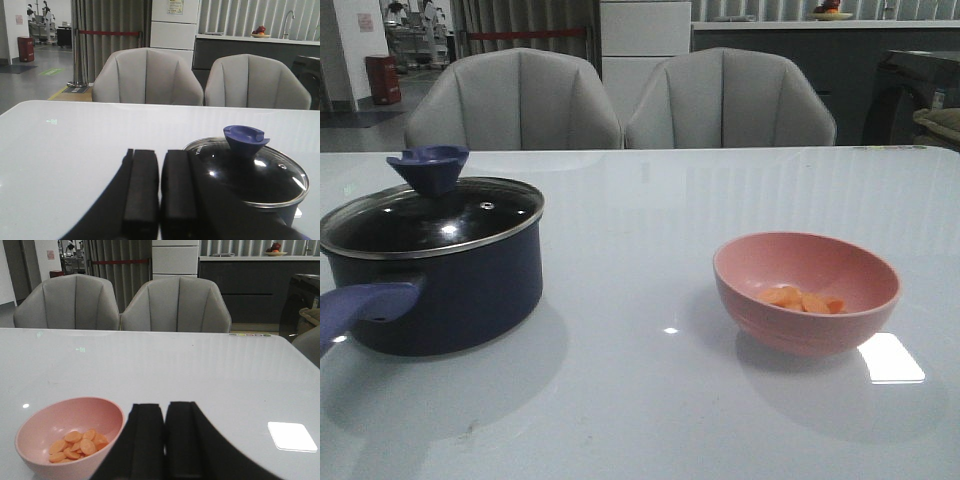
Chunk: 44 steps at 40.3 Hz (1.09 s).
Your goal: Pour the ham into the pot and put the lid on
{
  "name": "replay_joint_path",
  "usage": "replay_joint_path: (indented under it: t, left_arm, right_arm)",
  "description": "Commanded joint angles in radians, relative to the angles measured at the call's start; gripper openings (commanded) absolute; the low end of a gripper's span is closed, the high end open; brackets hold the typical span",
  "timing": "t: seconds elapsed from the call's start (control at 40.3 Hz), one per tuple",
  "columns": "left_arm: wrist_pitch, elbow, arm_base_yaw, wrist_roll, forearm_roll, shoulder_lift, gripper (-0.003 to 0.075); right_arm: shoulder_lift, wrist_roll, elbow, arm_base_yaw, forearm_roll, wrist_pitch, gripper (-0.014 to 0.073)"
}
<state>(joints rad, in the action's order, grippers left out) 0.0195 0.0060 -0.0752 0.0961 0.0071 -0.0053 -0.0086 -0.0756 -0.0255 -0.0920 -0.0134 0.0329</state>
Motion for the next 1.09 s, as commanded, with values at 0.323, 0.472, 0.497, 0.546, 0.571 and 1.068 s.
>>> replay_joint_path:
  t: [0.323, 0.472, 0.497, 0.546, 0.571, 1.068]
  left_arm:
    - [-0.082, 0.033, 0.003, 0.006, -0.007, -0.02, 0.0113]
    - [-0.082, 0.033, 0.003, 0.006, -0.007, -0.02, 0.0113]
    - [-0.082, 0.033, 0.003, 0.006, -0.007, -0.02, 0.0113]
    - [-0.082, 0.033, 0.003, 0.006, -0.007, -0.02, 0.0113]
    - [-0.082, 0.033, 0.003, 0.006, -0.007, -0.02, 0.0113]
    - [-0.267, 0.031, 0.003, 0.006, -0.023, -0.02, 0.0113]
  right_arm:
    - [-0.019, 0.005, -0.011, 0.005, 0.001, -0.082, 0.015]
    - [-0.019, 0.005, -0.011, 0.005, 0.001, -0.082, 0.015]
    - [-0.019, 0.005, -0.011, 0.005, 0.001, -0.082, 0.015]
    - [-0.019, 0.005, -0.011, 0.005, 0.001, -0.082, 0.015]
    - [-0.019, 0.005, -0.011, 0.005, 0.001, -0.082, 0.015]
    - [-0.019, 0.005, -0.011, 0.005, 0.001, -0.082, 0.015]
